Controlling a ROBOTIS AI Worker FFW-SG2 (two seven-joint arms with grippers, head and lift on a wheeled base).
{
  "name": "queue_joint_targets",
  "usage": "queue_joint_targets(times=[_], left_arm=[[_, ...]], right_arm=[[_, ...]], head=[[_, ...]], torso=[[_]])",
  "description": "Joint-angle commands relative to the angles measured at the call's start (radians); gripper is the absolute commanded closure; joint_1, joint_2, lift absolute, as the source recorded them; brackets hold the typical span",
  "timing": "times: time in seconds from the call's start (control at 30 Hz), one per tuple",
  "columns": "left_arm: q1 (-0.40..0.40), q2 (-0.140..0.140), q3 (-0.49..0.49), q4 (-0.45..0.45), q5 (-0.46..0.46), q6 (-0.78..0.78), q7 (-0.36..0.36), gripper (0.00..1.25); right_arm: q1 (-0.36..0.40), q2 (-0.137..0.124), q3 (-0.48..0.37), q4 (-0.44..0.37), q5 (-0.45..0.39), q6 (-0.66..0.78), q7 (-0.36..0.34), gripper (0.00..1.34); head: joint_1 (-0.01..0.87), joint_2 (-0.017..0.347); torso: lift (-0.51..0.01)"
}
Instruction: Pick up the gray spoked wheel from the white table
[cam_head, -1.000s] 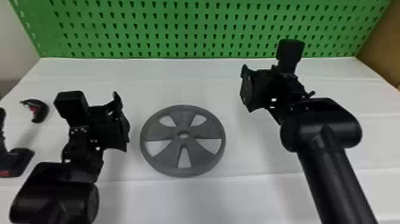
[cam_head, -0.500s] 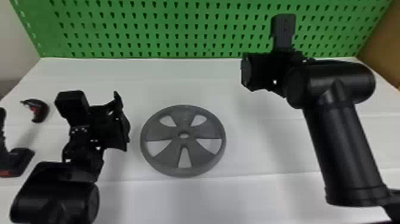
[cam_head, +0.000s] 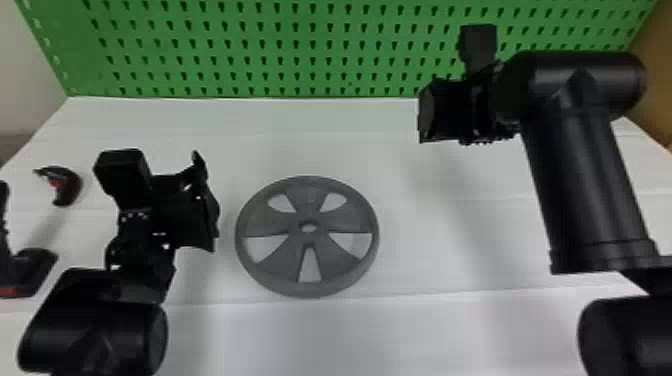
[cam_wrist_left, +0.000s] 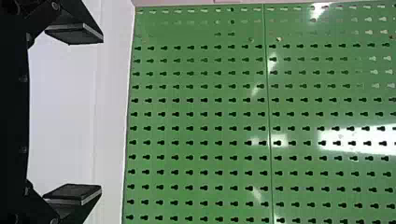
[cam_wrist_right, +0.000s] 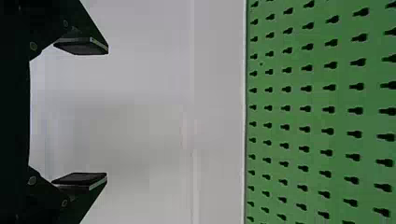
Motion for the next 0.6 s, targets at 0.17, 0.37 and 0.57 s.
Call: queue_joint_targets(times=[0.17,0.37,0.57], left_arm=[[-0.005,0.0,-0.003,0.0,-0.006,0.002,0.0,0.15],[-0.005,0.002,-0.003,0.0,-0.006,0.002,0.0,0.15],[-0.005,0.002,-0.001,0.0,-0.007,0.002,0.0,0.15]], right_arm=[[-0.081,0.033,-0.065,0.103,0.081,0.205,0.0,0.32],[-0.109,0.043,-0.078,0.141,0.115,0.296,0.0,0.32],[-0.117,0.043,-0.121,0.198,0.061,0.303,0.0,0.32]], head=[[0.765,0.002],[0.765,0.002],[0.765,0.002]], torso=[[-0.096],[-0.096],[-0.096]])
